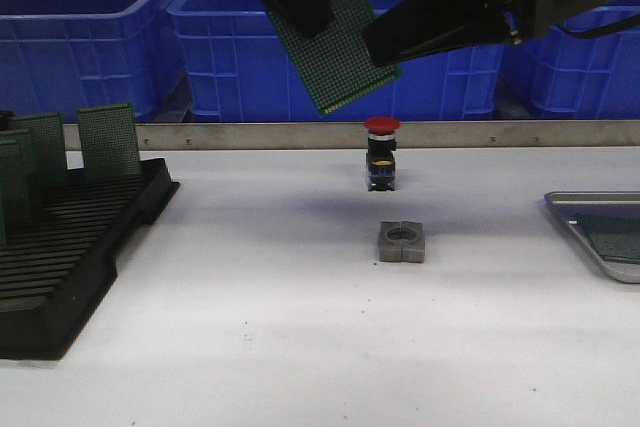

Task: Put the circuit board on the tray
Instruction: 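Pass the second board from the left gripper to the right gripper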

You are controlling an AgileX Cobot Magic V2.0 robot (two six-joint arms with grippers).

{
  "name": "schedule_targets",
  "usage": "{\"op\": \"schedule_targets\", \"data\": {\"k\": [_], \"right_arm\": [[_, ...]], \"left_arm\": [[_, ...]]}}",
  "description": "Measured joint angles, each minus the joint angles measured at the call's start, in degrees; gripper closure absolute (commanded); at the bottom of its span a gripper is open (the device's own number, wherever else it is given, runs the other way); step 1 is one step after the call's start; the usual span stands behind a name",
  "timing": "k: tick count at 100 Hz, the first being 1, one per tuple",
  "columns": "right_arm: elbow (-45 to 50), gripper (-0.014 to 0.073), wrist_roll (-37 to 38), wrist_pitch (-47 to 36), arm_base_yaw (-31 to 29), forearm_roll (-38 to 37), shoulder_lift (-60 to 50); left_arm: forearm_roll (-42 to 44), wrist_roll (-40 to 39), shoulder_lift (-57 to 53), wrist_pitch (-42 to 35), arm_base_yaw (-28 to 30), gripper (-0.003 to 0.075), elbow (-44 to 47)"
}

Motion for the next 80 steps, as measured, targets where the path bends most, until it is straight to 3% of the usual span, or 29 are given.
{"op": "schedule_targets", "data": {"k": [39, 80], "right_arm": [[-2.6, 0.0035, -0.6, -0.2, 2.9, 0.8, 3.0], [-3.2, 0.0545, -0.6, -0.2, 3.2, 0.5, 3.2]], "left_arm": [[0.0, 0.0, 0.0, 0.0, 0.0, 0.0738, 0.0], [0.0, 0.0, 0.0, 0.0, 0.0, 0.0738, 0.0]]}}
